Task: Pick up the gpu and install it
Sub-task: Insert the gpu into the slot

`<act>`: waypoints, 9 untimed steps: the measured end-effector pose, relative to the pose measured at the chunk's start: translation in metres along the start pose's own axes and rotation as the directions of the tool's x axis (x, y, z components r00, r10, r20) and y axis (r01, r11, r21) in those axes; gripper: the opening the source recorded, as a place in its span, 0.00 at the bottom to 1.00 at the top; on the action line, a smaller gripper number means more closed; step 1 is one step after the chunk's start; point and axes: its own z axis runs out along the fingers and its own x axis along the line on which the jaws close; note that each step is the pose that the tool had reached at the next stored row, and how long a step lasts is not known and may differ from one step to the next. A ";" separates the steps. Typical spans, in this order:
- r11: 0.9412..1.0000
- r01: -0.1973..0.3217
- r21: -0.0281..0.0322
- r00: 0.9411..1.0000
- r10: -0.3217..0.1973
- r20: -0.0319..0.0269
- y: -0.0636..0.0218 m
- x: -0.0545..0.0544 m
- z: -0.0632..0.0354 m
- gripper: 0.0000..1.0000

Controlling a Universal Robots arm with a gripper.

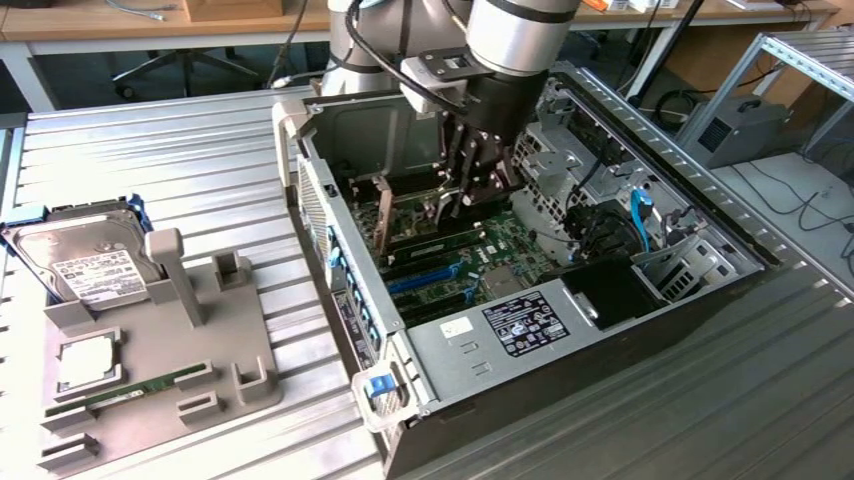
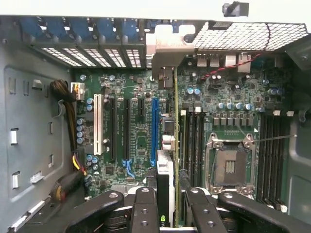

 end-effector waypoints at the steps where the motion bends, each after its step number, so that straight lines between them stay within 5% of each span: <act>1: 1.000 0.000 0.000 1.000 0.000 0.000 0.0028 0.004 0.0043 0.27; 5: 1.000 -0.001 0.000 1.000 0.001 0.000 0.0037 0.008 0.0160 0.27; 9: 1.000 -0.012 0.000 1.000 0.012 -0.001 0.0149 0.009 0.0388 0.27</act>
